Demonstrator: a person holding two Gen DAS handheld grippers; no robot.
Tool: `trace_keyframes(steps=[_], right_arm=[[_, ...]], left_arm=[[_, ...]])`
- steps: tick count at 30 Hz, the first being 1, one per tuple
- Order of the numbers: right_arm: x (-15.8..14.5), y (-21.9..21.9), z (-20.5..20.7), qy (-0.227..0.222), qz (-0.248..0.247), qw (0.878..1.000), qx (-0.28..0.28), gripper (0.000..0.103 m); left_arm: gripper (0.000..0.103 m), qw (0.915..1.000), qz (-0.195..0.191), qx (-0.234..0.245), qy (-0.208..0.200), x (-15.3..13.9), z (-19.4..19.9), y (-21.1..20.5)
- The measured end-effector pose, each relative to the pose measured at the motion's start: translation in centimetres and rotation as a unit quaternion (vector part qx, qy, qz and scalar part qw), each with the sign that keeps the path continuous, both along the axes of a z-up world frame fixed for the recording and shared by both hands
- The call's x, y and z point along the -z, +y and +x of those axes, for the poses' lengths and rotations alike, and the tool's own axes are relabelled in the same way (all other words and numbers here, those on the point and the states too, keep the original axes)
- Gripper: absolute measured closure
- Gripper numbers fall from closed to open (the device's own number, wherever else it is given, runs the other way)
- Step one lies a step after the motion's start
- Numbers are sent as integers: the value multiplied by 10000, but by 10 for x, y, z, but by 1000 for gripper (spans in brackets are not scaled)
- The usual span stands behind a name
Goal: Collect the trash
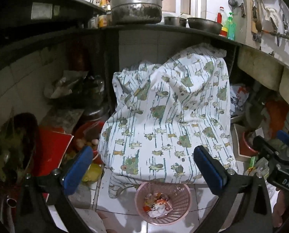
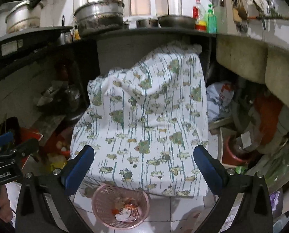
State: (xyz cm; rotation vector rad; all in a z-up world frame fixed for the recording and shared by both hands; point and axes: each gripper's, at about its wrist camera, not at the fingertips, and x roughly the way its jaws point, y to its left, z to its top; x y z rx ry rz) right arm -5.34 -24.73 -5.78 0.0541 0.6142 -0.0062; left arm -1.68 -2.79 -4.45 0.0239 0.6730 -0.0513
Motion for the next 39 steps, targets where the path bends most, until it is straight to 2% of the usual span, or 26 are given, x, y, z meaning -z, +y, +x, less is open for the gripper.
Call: trace_keyframes(steps=[3,11,21,24,29,35,37,39], right_arm=[[-7,0,-7,-81,5,10000,0,0],[-7,-7,-8,-45,116,9999,113,0],[5,-10,-4,57,111,9996,243,0],[7,-12,-3,80,102,9996,262,0],[10,-11,-2,100,91,9995,273,0],[12,-11,-2,136,85,9995,273,0],[12,-13,-2,124,102,9995,284,0],[11,-14,-2,109,119,9994,301,0]], left_arm=[[0,10000,16,-32,-44,-5,-4,1],[0,9996,-282,86,10,-6,-4,6],[0,9998,-138,-79,110,1,-1,12],[0,9994,-278,-103,153,2,0,18],[0,9995,-208,-197,104,3,-1,20],[0,9991,-357,-71,235,6,1,20],[0,9981,-525,-35,318,7,2,23],[0,9983,-501,-55,298,7,3,24]])
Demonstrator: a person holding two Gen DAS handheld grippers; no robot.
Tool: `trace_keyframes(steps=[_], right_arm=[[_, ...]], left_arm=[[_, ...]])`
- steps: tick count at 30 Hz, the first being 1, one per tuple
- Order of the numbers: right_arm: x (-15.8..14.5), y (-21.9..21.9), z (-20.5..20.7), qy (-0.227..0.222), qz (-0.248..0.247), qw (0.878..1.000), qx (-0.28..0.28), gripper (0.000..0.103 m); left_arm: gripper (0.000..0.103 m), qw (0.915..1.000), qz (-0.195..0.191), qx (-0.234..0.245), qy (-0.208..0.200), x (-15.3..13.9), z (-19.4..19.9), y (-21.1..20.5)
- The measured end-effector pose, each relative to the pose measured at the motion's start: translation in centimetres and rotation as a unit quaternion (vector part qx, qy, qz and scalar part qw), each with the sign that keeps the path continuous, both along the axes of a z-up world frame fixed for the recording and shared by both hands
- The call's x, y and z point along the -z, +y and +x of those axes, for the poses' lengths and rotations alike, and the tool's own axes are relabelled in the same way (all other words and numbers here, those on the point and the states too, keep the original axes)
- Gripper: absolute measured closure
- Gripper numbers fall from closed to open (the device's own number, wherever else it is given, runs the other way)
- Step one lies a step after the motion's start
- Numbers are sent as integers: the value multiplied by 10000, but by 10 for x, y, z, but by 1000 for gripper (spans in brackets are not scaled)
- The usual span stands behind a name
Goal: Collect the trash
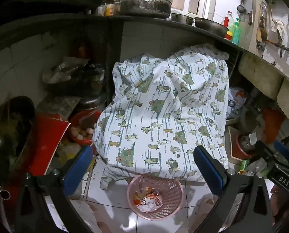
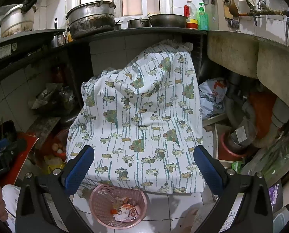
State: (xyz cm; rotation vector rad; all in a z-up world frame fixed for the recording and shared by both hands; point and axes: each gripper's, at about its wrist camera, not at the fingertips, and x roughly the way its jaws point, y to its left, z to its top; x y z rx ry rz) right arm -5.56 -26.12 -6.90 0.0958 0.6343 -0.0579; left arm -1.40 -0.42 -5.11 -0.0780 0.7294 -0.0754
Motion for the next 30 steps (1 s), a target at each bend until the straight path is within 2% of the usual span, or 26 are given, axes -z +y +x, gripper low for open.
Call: trace_keyframes(steps=[3,9,13,20,24,28,30], right_arm=[[0,-2,0,-1,6,10000,4,0],[0,-3,-1,8,7,10000,6,0],[-1,0,-5,-115,-239,9996,118,0],[0,-1,-5,-58,-113,9999,72,0],[-1,0,-6,-48,-53,9999,84,0],[-2,1,-8,-83,-49,10000,22,0],[-3,2,-8,-83,-50,9999,28,0]], left_arm=[[0,9998,145,-94,-58,-1,0,0],[0,9996,195,-152,-98,0,0,2],[0,9999,104,-75,-43,1,1,2],[0,9997,207,-122,-46,5,2,1],[0,9999,-70,59,51,7,3,3],[0,9998,203,-65,-47,7,3,1],[0,9998,198,-67,-52,7,3,1]])
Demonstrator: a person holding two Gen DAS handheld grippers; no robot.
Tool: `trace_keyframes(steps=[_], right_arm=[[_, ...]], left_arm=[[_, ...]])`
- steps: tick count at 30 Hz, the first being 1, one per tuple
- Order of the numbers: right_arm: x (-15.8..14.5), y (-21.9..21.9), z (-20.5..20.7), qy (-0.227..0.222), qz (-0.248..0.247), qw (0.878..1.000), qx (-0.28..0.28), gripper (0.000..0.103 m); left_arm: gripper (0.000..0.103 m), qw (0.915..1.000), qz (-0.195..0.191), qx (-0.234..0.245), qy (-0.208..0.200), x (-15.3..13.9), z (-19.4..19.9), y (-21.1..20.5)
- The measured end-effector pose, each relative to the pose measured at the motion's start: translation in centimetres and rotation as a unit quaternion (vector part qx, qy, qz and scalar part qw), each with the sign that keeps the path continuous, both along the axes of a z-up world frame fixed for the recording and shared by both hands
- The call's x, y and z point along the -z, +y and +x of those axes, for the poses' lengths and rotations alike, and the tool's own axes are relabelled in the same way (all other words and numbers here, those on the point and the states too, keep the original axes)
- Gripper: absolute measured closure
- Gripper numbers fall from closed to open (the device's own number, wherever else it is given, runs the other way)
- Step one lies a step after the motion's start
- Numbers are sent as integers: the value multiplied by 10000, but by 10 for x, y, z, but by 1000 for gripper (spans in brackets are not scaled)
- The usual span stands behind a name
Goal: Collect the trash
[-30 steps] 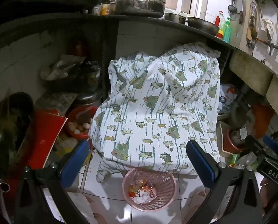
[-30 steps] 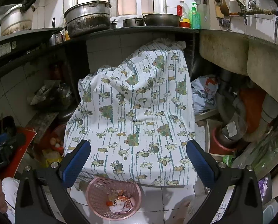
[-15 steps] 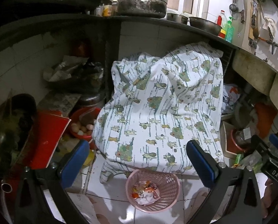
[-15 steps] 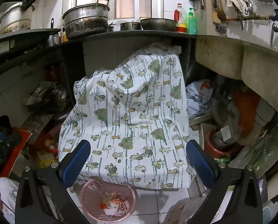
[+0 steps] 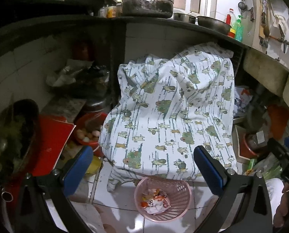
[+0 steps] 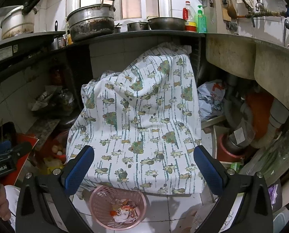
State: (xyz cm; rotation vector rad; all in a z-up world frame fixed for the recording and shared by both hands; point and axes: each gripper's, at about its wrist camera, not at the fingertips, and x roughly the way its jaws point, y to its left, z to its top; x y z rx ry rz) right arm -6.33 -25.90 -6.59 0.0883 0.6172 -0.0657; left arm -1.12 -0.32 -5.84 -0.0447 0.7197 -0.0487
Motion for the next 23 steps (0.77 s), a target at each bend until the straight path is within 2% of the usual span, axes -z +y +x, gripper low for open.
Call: trace_keyframes(steps=[23], right_arm=[[8,3,5,110,62,9999,-18,0]], left_arm=[[0,10000,87,-7,40,4,2,0]])
